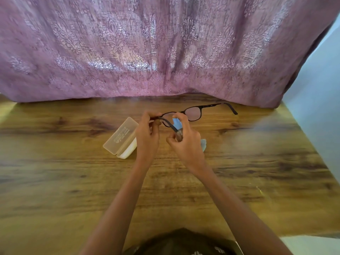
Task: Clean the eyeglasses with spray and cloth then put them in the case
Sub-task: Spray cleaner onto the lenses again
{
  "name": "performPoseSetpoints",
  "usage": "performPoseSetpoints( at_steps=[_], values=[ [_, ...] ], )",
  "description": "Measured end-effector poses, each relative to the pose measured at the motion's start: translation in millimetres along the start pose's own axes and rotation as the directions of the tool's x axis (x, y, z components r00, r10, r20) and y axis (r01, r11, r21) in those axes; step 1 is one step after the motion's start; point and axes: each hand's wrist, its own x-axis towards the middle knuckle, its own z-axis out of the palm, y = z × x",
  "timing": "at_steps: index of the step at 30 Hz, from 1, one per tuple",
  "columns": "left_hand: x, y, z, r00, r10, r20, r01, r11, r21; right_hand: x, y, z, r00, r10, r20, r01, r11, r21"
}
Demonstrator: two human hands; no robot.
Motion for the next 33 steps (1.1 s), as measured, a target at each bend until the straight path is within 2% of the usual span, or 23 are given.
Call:
performPoseSetpoints(
  at_steps=[9,15,22,28,33],
  values=[
    [0.2,1.5,1.9,1.000,0.012,0.006,-0.012,1.000,0.003,-0.2,-11.2,-7.2,0.998,-0.040,0.045,0.041,0.998,-0.037],
    [-0.7,0.7,1.5,1.000,0.011,0.012,-0.011,1.000,-0.006,-4.4,-10.9,-6.9,0.999,-0.025,-0.027,0.025,1.000,0.008],
    [-2.2,2.9,3.0,1.000,0.022,0.018,-0.022,1.000,-0.001,-3.2,-11.8,-8.9,0.999,-0.050,-0.019,0.050,0.999,-0.013],
    [-3.8,2.8,1.6,1.000,-0.010,0.015,0.010,1.000,-0.029,-3.8,-9.2,-14.2,0.996,-0.041,-0.077,0.043,0.999,0.020],
    [-4.6,2.5,-0.7,1.000,-0.023,-0.005,0.023,0.999,-0.035,5.1,7.0,-35.6,0.987,-0.026,-0.158,0.017,0.998,-0.055]
  ],
)
